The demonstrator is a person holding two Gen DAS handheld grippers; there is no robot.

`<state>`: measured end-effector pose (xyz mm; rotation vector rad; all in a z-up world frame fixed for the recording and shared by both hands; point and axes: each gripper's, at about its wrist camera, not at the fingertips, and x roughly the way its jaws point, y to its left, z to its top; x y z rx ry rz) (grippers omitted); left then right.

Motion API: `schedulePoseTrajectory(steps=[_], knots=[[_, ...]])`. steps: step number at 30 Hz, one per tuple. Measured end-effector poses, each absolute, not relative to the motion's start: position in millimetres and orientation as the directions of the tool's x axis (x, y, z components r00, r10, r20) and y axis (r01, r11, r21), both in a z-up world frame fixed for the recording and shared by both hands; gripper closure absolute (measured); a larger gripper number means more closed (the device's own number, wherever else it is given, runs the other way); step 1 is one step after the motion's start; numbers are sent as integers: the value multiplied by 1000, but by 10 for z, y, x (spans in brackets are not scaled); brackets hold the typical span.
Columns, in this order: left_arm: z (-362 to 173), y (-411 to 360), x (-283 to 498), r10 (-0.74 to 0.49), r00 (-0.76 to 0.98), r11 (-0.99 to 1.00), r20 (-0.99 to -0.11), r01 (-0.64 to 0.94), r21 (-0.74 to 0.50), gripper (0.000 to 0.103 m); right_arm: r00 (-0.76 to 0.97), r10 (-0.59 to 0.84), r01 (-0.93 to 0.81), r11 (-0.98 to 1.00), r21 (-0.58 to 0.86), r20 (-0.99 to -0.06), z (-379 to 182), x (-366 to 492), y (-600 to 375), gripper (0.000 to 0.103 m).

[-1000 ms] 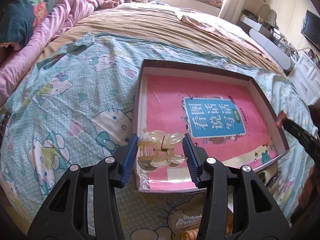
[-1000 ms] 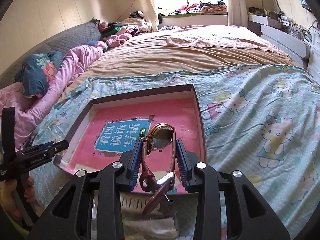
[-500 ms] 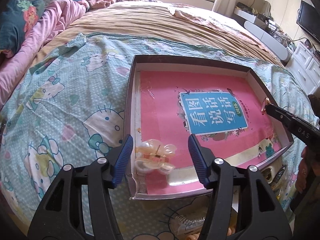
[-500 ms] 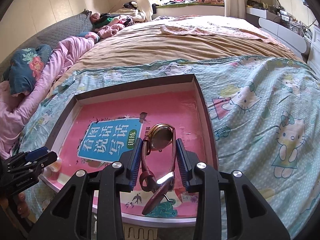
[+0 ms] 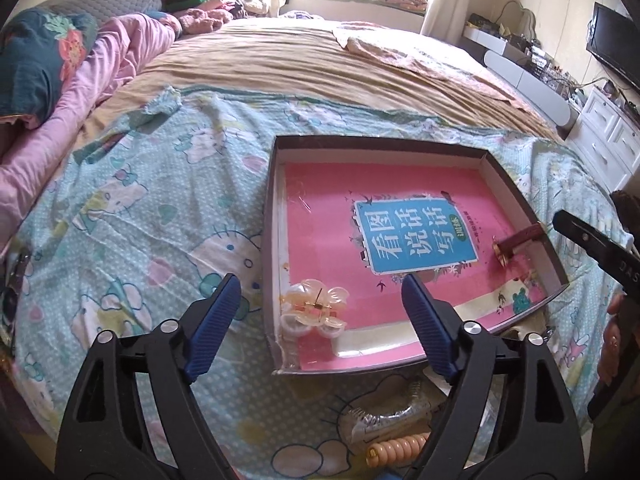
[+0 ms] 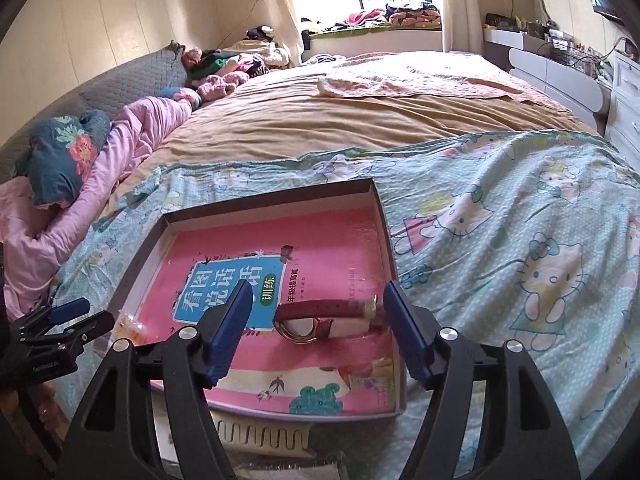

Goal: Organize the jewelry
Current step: 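Withdraw both tools from the tray and move the left tool toward the blue box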

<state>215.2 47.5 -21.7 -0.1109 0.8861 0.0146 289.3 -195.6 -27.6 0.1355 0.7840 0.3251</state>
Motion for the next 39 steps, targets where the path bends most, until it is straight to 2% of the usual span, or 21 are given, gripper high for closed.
schedulePoseTrajectory(steps=[7, 23, 25, 39], knots=[[-49, 528, 2014, -26, 662, 993, -749, -68, -94, 16, 685, 351, -225, 935, 273, -639, -102, 2658, -2150, 27], [257, 596, 1583, -23, 713, 991, -701, -76, -109, 14, 699, 377, -258, 925, 278, -607, 165, 2093, -2366, 22], [266, 593, 1531, -24, 715, 991, -699, -75, -111, 10, 696, 383, -267, 923, 276, -608, 178, 2036, -2339, 22], [178, 517, 1231, -39, 700, 994, -713, -48, -102, 10, 653, 419, -334, 907, 256, -631, 158, 1678, -2186, 18]])
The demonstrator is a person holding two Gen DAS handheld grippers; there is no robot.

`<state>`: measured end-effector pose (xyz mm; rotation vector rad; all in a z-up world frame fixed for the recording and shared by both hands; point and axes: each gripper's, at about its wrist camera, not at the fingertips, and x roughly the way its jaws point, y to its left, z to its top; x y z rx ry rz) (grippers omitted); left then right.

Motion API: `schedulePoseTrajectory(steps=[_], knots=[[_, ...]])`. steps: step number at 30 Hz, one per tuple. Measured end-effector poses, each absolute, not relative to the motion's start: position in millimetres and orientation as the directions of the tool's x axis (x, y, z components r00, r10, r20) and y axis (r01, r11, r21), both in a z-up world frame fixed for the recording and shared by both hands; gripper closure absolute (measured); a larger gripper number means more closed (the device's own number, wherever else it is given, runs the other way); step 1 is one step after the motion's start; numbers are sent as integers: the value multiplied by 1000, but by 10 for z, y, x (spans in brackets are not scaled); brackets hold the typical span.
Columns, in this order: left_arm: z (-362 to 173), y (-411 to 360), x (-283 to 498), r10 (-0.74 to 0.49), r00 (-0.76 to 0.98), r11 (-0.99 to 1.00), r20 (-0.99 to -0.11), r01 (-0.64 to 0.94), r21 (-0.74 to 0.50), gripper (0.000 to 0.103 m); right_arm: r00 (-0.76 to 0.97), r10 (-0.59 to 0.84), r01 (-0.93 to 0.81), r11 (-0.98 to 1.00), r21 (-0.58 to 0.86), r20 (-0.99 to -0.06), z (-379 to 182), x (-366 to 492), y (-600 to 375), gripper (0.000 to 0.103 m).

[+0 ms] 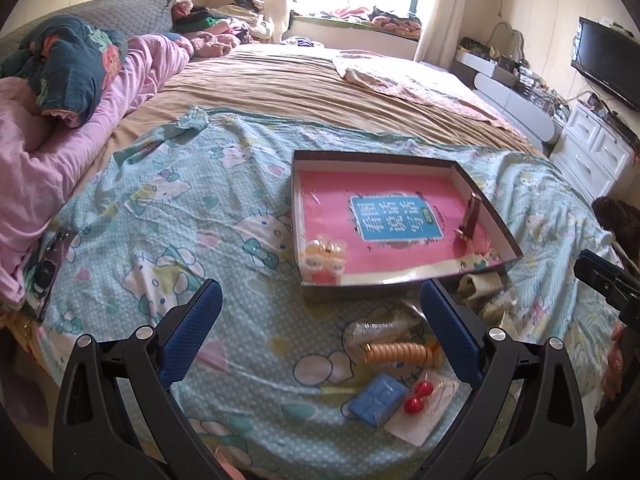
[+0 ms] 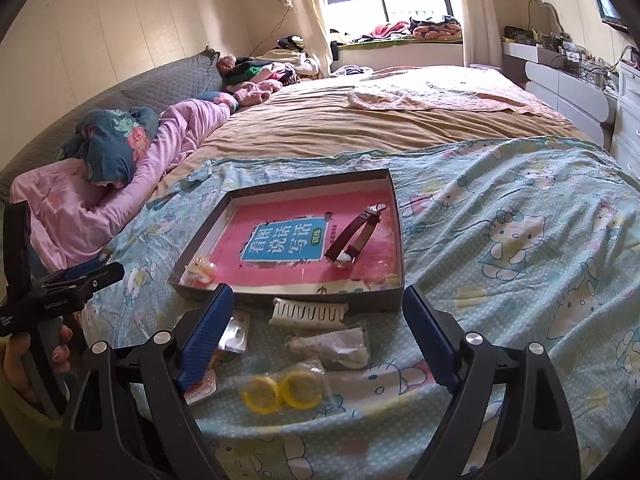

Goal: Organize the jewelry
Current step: 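Withdraw both tools from the tray and move the left tool toward the blue box, then grasp the blue plastic box with the left tool while the right grasps the yellow bangle bag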

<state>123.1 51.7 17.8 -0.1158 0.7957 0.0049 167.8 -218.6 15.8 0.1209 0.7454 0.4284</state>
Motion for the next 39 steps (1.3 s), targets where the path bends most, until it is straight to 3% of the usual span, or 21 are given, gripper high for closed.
schedulePoseTrajectory(steps=[31, 34, 39], knots=[[-395, 342, 893, -38, 575, 999, -817, 17, -35, 10, 531, 453, -411, 877, 249, -716, -219, 1364, -1953, 17], [-464, 321, 895, -46, 562, 999, -826, 27, -37, 14, 525, 452, -414, 876, 247, -721, -244, 1358, -1929, 17], [-535, 264, 907, -70, 549, 997, -833, 51, -50, 28, 506, 452, -418, 873, 249, -735, -322, 1347, -1909, 17]])
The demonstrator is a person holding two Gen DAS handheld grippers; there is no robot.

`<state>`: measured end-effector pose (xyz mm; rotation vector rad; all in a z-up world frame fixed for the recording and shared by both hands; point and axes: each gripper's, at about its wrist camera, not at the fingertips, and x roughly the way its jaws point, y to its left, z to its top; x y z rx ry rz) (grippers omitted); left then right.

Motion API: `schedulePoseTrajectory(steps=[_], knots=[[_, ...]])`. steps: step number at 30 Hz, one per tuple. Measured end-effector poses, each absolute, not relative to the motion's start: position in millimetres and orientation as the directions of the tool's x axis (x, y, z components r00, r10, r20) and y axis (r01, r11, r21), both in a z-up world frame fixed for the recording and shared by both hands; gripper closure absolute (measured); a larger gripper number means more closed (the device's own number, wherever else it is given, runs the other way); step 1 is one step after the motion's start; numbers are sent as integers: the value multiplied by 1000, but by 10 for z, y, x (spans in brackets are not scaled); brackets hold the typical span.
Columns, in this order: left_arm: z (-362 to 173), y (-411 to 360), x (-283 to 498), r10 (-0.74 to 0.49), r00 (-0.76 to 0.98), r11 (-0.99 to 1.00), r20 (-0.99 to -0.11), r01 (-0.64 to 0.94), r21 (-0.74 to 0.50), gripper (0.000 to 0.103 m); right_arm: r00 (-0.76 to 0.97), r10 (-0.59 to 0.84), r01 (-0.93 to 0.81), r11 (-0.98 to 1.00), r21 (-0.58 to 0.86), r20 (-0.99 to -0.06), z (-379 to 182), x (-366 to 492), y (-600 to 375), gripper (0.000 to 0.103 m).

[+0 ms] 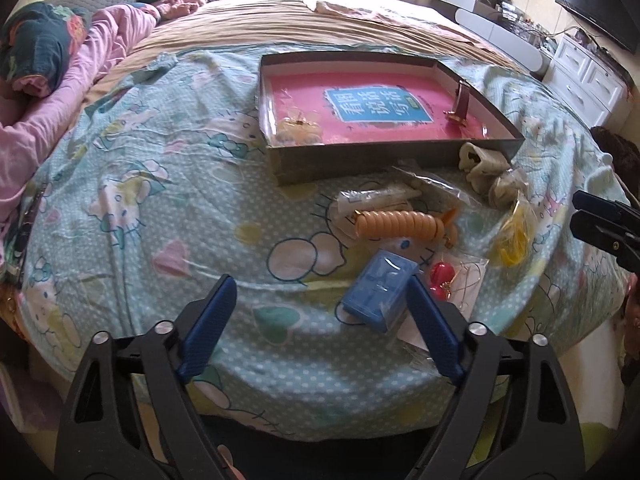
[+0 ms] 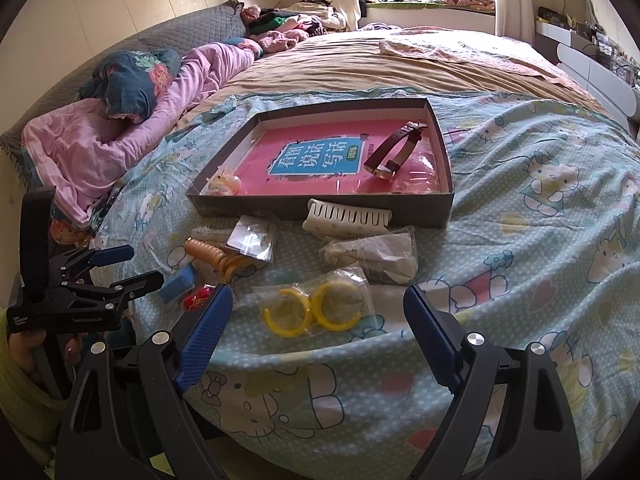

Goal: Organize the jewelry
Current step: 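Grasp the blue plastic box with the left tool while the right grasps the yellow bangle bag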

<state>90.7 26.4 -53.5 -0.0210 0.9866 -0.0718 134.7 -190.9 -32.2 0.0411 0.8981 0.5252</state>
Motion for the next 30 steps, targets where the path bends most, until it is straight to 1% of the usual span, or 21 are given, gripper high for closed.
schedulePoseTrajectory(steps=[4, 6, 17, 21, 22, 23, 24, 25, 27, 29, 30], knots=[[-582, 191, 920, -84, 537, 996, -839, 77, -50, 32, 493, 449, -422, 872, 247, -745, -393, 1344, -1886, 17], [-601, 162, 921, -94, 533, 994, -841, 90, -54, 37, 488, 448, -422, 872, 246, -749, -420, 1352, -1876, 17], [-741, 153, 1011, -118, 511, 992, -852, 98, -79, 38, 458, 420, -434, 875, 215, -784, -652, 1424, -1785, 17], [-775, 141, 1036, -134, 503, 990, -854, 104, -94, 42, 449, 411, -445, 873, 200, -794, -734, 1474, -1727, 15], [-777, 138, 1040, -139, 503, 989, -853, 106, -98, 45, 448, 408, -448, 872, 195, -796, -750, 1483, -1713, 14], [-780, 135, 1044, -147, 504, 988, -851, 110, -106, 51, 449, 404, -452, 872, 188, -797, -768, 1488, -1693, 13], [-780, 129, 1044, -159, 503, 986, -849, 115, -117, 55, 451, 396, -454, 873, 176, -800, -792, 1495, -1673, 13], [-781, 119, 1043, -163, 503, 986, -849, 120, -118, 57, 450, 388, -458, 874, 165, -805, -817, 1502, -1651, 13], [-780, 98, 1039, -172, 504, 984, -846, 132, -122, 65, 445, 381, -466, 871, 154, -811, -863, 1512, -1617, 12], [-771, 87, 1031, -184, 507, 982, -842, 140, -130, 76, 451, 369, -476, 869, 131, -813, -896, 1506, -1564, 11], [-766, 80, 1032, -181, 508, 982, -842, 141, -126, 76, 457, 363, -481, 869, 117, -812, -905, 1502, -1545, 11]])
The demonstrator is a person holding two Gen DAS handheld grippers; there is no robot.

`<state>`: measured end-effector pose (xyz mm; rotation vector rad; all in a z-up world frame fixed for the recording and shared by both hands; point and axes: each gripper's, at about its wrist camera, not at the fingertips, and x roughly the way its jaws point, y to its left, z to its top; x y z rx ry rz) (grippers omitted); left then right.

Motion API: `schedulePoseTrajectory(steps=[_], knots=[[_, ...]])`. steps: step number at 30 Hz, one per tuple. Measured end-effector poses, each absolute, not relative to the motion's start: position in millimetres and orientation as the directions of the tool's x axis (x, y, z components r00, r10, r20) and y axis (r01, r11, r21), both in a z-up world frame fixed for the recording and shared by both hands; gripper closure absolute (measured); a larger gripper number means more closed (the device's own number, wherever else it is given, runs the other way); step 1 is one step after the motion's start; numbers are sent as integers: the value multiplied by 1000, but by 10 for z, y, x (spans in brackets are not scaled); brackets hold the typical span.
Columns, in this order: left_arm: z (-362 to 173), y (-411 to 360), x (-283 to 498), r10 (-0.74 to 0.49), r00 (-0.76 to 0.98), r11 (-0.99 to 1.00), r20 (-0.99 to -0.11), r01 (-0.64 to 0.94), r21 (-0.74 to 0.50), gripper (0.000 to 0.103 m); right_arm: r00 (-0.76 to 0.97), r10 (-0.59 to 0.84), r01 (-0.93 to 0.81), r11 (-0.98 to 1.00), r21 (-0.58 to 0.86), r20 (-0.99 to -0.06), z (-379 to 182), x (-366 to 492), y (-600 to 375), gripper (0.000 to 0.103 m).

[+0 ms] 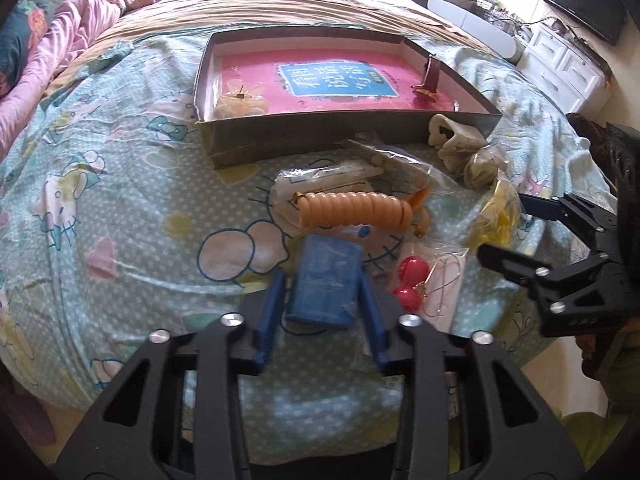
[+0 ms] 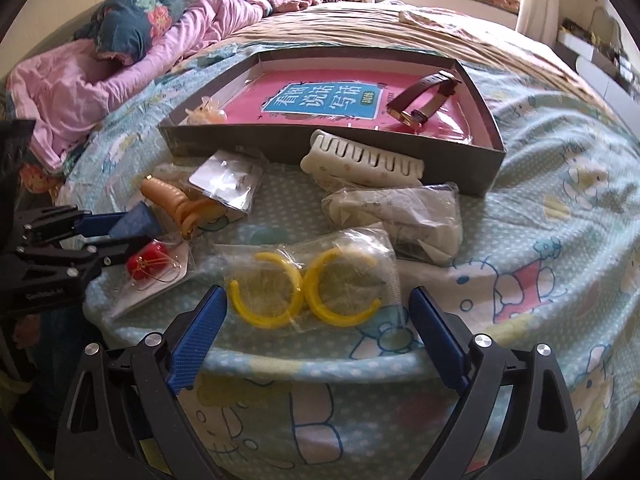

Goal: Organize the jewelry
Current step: 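Grasp the blue plastic box with the left tool while the right grasps the yellow bangle bag, then carry the blue box into the tray and open the left tool while the right carries the bangles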

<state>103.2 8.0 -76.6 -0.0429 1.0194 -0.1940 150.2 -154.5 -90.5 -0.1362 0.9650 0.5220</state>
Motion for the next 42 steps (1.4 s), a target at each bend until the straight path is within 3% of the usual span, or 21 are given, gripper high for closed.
schedulePoseTrajectory(steps=[6, 9, 12, 42], knots=[[-734, 96, 1025, -177, 521, 983, -835, 135, -124, 76, 495, 326, -498, 866, 44, -806, -962, 1485, -1460, 11], [-691, 133, 1020, -181, 533, 983, -827, 126, -134, 76, 505, 326, -507, 861, 32, -799, -961, 1478, -1455, 22], [-643, 181, 1008, -180, 546, 983, -818, 114, -141, 76, 510, 334, -515, 857, 30, -793, -929, 1457, -1448, 23], [-165, 323, 958, -116, 657, 992, -745, 34, -124, 76, 605, 435, -442, 880, 173, -667, -197, 1456, -1882, 23]])
